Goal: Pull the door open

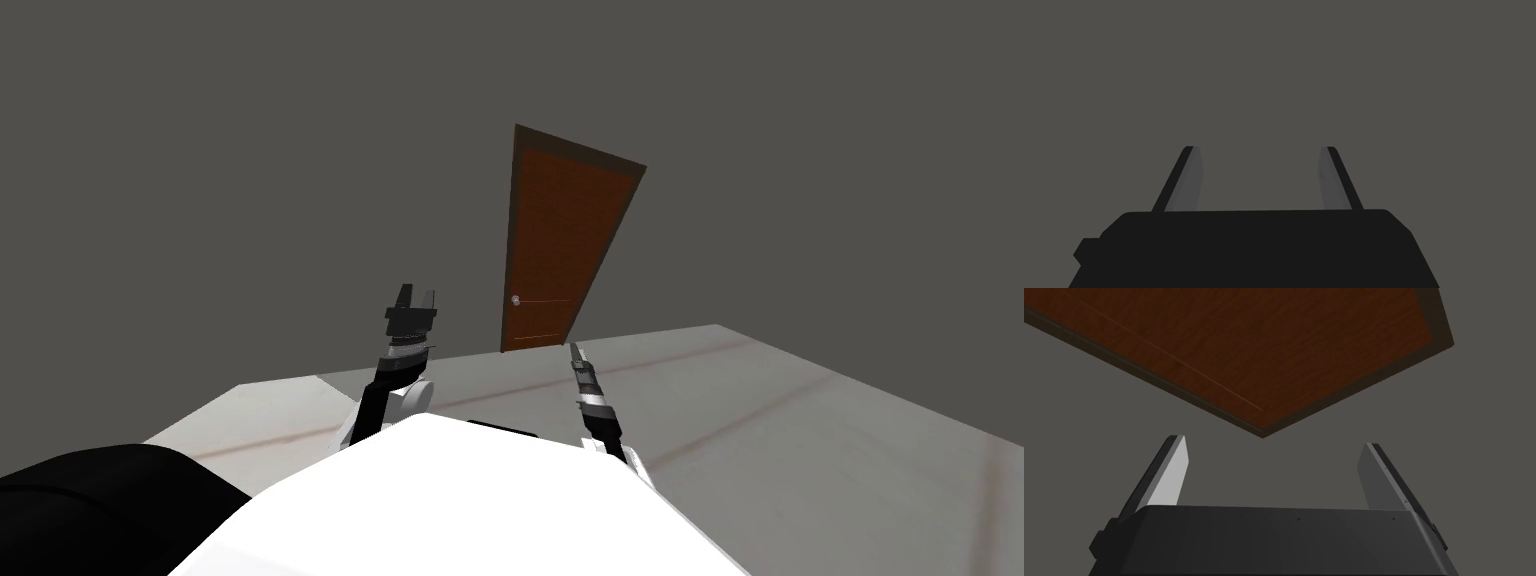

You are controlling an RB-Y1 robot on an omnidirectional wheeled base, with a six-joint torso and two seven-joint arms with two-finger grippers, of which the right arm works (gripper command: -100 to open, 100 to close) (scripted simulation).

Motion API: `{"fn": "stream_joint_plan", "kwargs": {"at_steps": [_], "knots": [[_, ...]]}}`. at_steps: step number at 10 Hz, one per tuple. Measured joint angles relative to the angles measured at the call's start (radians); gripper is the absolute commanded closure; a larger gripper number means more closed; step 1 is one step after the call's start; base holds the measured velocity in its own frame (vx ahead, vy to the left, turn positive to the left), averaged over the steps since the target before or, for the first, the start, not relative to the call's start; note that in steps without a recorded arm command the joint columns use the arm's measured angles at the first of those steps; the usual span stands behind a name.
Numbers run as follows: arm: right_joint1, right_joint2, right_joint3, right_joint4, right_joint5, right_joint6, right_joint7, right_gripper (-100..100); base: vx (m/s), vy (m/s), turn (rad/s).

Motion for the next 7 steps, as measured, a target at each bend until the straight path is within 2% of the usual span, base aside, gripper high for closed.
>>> {"fn": "stream_joint_plan", "kwargs": {"at_steps": [7], "knots": [[-0.022,-0.018,-0.004,0.110,0.045,-0.053,0.097,-100,0.096,0.079,-0.001]]}}
